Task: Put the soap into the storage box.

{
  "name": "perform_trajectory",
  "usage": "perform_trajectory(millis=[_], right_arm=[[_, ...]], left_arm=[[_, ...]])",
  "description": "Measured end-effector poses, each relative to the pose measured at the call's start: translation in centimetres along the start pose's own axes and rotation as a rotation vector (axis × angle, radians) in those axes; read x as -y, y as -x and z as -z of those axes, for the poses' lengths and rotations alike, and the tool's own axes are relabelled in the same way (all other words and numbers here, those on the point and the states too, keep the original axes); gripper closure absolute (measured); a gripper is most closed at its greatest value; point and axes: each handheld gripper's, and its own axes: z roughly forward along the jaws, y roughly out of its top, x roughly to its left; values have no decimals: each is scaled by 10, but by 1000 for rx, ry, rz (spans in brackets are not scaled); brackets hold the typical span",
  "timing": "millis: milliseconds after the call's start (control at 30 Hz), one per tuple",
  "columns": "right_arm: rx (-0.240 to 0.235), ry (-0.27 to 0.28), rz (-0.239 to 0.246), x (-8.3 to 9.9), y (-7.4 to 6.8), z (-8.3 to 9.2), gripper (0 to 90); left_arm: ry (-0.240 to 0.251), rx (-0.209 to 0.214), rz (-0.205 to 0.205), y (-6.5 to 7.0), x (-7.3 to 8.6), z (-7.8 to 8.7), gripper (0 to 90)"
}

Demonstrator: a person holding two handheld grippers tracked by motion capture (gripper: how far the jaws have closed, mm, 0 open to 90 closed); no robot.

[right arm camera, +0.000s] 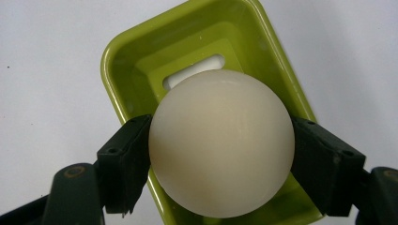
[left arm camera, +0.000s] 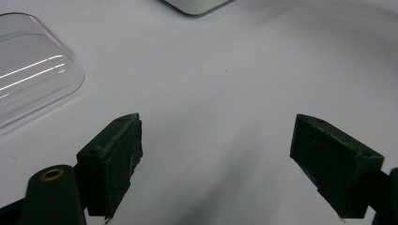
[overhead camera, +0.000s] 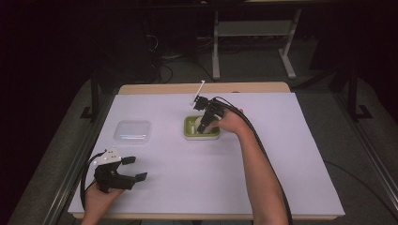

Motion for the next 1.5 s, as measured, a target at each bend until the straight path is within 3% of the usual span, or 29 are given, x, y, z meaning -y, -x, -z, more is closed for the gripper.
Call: perform_trajectory(millis=[433, 500, 567, 800, 1500], right_arm=[[-3, 7, -13, 0, 0, 1, 245], [-15, 66, -24, 0, 2, 11, 322], [-2, 87, -24, 0, 1, 18, 301], [-3, 72, -44, 6, 2, 24, 277], [-25, 89, -38, 20, -7, 44, 250]], left_arm=[[2, 1, 1, 0, 0, 0, 165], [1, 1, -1, 0, 0, -1, 165], [-1, 3, -8, 0, 0, -1, 165], [-1, 2, -8, 0, 0, -1, 165], [-3, 1, -6, 2, 0, -1, 165]])
